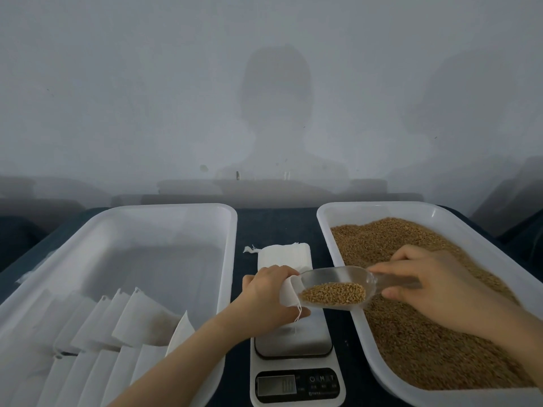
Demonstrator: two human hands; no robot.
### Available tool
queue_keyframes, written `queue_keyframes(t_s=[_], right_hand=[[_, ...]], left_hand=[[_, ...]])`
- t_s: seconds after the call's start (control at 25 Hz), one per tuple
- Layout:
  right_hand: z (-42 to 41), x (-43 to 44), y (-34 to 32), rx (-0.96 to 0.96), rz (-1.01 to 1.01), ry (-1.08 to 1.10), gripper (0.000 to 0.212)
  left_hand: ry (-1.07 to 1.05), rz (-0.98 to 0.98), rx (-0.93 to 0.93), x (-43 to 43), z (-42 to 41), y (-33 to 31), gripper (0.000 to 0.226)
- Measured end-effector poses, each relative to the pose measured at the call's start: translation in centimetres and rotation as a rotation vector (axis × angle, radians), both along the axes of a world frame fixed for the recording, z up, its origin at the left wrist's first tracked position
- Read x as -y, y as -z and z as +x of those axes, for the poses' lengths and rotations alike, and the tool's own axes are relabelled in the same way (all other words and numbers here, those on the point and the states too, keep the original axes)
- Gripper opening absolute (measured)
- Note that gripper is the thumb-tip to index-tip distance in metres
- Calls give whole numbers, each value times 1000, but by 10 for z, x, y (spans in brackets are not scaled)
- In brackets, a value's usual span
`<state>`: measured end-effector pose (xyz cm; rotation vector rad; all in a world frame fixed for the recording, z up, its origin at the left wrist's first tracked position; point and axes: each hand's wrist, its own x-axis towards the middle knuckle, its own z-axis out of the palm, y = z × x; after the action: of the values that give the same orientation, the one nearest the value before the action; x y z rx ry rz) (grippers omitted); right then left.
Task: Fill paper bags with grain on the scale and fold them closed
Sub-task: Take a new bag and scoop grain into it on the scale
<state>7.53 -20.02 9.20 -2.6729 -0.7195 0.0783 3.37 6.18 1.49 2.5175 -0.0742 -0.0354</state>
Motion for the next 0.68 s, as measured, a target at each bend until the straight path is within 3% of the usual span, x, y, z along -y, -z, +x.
queue_keyframes(t_s=[0.2, 0.48, 0.68], right_hand=[[-3, -10, -4, 89, -126, 18, 39], [-3, -15, -22, 167, -211, -26, 39], [3, -17, -34, 171, -250, -57, 39]], left_hand=[[56, 44, 5, 2, -2, 2, 63], [79, -182, -97, -2, -5, -4, 60], [120, -200, -108, -5, -6, -2, 71]])
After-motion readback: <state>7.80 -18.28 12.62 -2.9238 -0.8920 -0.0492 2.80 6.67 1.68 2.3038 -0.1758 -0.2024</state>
